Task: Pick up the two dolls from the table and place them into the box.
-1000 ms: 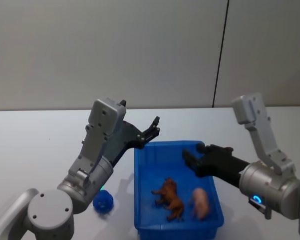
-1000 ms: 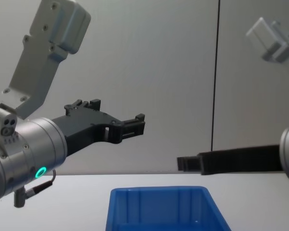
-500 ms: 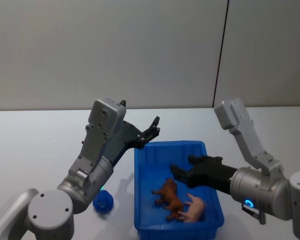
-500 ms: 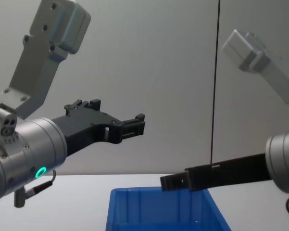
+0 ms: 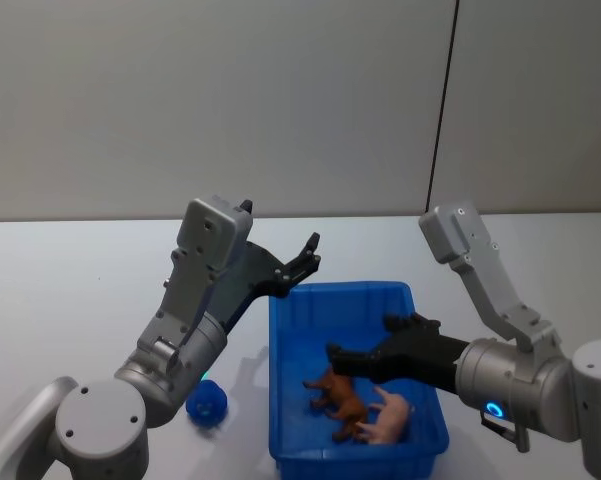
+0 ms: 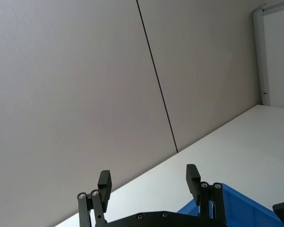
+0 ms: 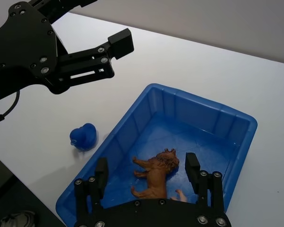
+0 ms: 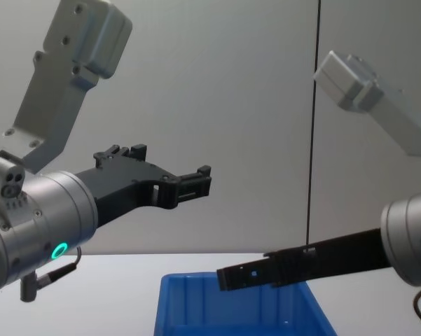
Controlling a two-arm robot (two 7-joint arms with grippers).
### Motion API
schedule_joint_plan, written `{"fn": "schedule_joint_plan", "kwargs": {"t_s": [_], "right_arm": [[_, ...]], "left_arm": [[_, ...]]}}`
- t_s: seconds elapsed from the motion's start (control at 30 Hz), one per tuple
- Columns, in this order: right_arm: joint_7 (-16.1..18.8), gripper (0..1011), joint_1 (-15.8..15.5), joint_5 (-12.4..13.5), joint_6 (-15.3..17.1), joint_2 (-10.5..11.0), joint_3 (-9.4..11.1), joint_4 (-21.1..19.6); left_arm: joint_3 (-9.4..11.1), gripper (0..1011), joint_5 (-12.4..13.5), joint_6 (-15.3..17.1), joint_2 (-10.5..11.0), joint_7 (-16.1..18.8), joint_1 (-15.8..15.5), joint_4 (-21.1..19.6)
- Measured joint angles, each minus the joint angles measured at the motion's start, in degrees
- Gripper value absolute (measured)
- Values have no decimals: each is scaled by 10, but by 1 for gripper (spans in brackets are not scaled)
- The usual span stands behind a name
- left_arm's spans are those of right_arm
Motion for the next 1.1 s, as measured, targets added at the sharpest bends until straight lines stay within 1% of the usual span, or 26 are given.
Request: {"fn": "schedule_joint_plan", "kwargs": {"t_s": [0.07,0.27,0.37,0.53,0.67,0.87,0.97,1.03,1.1], "right_arm": [[0,1001,0,0,0,0,0,0],[-1,1001,-1,1,-11,3,3,-3],[-9,1001,-4,8,-24,8,10,-8],[-21,1001,-8,18,-35,14,19,-14],[-39,1001,-14,31,-45,21,32,-22],[-76,1001,-27,53,-57,36,56,-36],[-90,1001,-33,59,-60,40,63,-41],[-109,1001,-40,68,-64,46,73,-47],[-118,1001,-45,71,-66,49,79,-50]], "left_arm": [[0,1001,0,0,0,0,0,0],[0,1001,0,0,0,0,0,0],[0,1001,0,0,0,0,0,0],[0,1001,0,0,0,0,0,0],[0,1001,0,0,0,0,0,0],[0,1001,0,0,0,0,0,0],[0,1001,0,0,0,0,0,0],[0,1001,0,0,0,0,0,0],[0,1001,0,0,0,0,0,0]]}}
